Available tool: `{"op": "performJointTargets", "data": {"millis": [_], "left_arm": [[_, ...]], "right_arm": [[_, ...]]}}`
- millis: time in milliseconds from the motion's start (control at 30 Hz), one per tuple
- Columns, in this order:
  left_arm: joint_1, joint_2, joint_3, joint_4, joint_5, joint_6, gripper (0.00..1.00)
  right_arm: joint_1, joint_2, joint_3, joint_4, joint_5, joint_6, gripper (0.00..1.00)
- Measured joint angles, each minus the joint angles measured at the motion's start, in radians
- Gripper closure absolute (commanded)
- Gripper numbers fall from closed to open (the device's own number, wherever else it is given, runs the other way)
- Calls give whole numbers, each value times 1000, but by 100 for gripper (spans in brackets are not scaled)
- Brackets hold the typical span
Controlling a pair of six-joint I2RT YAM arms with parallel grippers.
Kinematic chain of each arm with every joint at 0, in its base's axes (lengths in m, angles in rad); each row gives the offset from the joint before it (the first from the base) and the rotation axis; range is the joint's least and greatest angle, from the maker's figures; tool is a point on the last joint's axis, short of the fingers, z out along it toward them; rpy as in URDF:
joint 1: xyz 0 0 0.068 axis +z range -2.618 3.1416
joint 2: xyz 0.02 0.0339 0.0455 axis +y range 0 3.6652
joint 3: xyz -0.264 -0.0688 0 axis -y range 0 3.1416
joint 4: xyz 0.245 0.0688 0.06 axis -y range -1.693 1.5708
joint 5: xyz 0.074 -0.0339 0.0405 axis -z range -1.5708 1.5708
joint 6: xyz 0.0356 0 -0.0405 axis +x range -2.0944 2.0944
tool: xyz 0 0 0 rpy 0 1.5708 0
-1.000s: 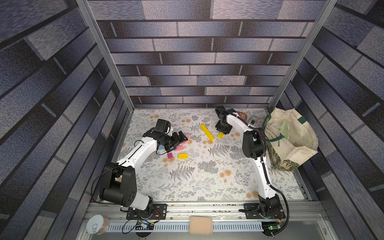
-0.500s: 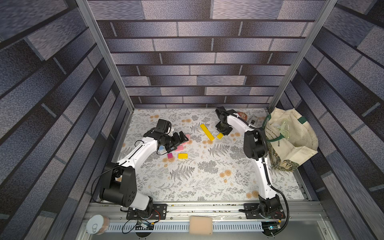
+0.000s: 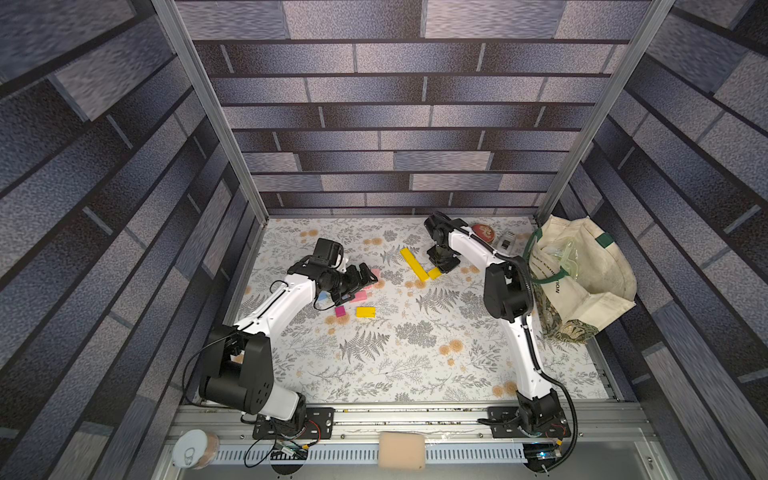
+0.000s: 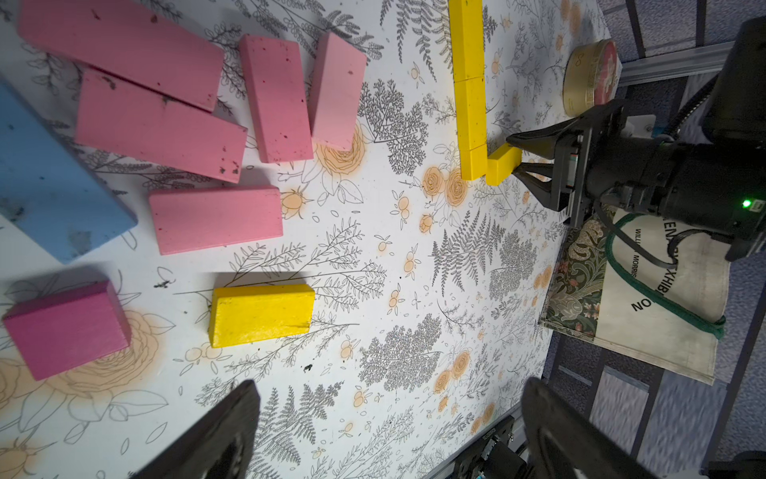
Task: Assemble the letter v with building blocks
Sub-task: Assemble the building block at the center of the board.
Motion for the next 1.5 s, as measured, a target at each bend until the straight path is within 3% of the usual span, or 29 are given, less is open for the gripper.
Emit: {"op": "performJointTargets", "data": {"millis": [1500], "left_arm": [[-13, 0, 1, -10, 0, 8, 0]], "right_arm": [[5, 97, 137, -81, 48, 111, 67]]}}
